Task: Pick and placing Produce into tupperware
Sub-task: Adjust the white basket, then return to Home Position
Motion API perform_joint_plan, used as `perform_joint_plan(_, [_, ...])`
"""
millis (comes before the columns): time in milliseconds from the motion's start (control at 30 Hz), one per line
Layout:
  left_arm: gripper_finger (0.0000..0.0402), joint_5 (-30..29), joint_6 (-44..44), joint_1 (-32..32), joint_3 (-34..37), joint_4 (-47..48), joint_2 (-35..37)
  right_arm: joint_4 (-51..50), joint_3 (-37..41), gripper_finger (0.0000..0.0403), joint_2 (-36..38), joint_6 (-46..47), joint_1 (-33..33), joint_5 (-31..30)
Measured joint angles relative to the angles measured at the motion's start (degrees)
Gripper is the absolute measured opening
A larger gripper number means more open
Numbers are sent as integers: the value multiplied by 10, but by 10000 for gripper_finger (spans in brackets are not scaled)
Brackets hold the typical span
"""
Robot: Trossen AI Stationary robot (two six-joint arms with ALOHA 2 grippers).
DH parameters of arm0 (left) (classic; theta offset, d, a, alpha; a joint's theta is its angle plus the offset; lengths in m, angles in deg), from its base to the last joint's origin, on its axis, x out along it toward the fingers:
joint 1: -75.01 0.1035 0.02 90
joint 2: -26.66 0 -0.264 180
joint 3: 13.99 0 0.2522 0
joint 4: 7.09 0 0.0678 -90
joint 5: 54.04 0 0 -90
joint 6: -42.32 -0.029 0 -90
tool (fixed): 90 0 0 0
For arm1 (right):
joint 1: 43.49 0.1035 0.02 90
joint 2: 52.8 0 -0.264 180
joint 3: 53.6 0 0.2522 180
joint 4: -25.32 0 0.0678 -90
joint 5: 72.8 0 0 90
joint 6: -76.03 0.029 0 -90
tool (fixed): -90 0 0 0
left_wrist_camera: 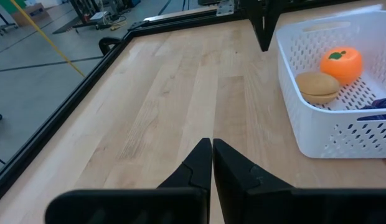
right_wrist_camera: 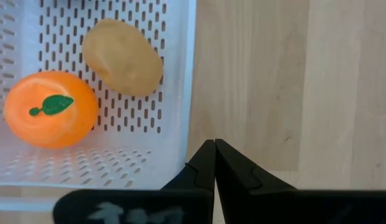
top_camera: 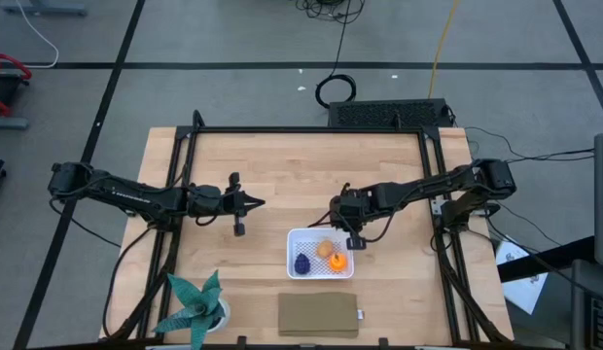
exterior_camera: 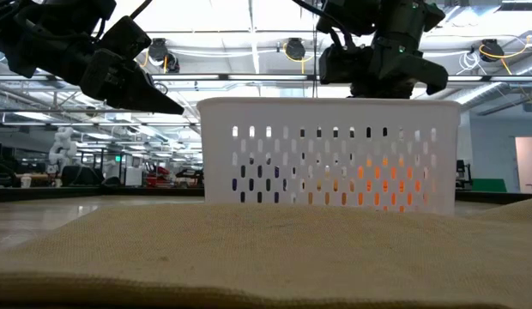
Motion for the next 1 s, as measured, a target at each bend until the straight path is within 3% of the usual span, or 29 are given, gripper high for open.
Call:
perform_joint_plan(400, [19,-2,-35,-2,0,-51,0,42,1,0,58,-23,0,-21])
perform_joint_plan(600, [10,-72,-93,-26,-3,-74,17,64,1,0,132,-38,-1,-32])
perform_joint_plan(900, [2,-95,-127,-32,-73,23,103,106,22,0,266,-63,-17,-61])
perform_joint_plan(1000, [1,-45,-133,-13,-104,55,118,173,72,0,319,-68,-34,-44])
